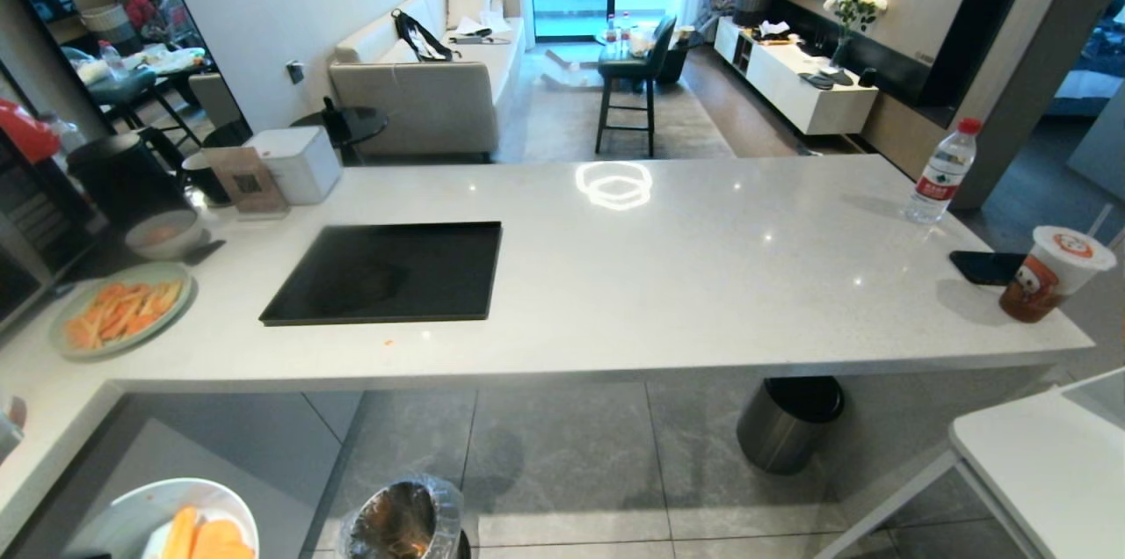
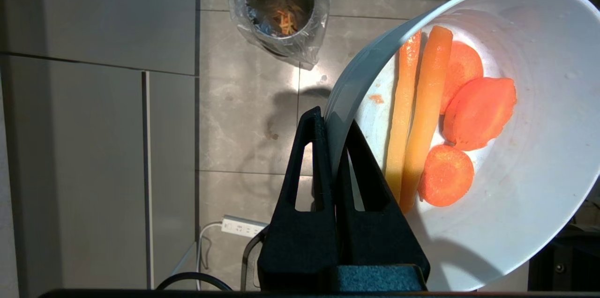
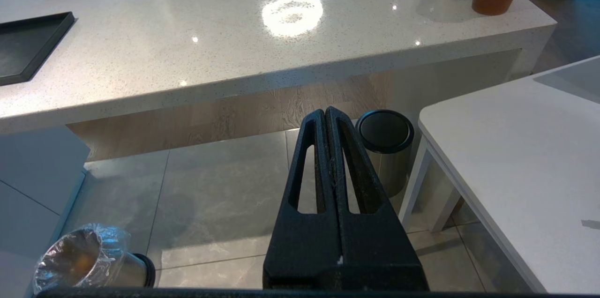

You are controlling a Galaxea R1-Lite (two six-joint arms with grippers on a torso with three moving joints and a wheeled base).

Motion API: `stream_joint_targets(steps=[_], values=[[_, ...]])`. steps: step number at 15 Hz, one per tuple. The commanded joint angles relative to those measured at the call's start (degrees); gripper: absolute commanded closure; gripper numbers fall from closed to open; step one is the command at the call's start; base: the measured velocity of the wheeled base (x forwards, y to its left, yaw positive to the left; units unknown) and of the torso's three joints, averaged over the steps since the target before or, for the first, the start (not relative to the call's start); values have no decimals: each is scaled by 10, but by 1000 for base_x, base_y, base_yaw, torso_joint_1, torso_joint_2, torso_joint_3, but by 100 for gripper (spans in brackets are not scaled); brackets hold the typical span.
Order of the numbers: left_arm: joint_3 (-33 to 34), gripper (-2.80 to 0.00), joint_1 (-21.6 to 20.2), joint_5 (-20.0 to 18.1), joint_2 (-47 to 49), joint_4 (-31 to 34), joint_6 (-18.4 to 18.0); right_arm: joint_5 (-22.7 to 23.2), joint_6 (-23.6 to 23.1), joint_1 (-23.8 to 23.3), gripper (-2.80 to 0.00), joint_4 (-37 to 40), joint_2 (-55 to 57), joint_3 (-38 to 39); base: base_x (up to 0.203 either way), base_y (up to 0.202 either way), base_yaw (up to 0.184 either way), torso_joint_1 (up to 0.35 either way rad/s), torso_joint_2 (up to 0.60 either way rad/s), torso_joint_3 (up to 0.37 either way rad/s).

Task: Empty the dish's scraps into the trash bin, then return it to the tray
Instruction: Move the bowl over the trash can

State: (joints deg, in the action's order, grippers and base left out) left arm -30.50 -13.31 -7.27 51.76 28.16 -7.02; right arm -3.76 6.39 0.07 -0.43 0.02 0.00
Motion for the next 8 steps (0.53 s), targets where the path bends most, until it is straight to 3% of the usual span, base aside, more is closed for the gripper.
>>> stream_joint_targets(steps=[1,8], values=[[2,0,1,-3,4,2,-1,0,0,0,0,0,0,0,0,0,0,0,0,0],[7,0,7,-2,6,8,1,0,0,0,0,0,0,0,0,0,0,0,0,0]])
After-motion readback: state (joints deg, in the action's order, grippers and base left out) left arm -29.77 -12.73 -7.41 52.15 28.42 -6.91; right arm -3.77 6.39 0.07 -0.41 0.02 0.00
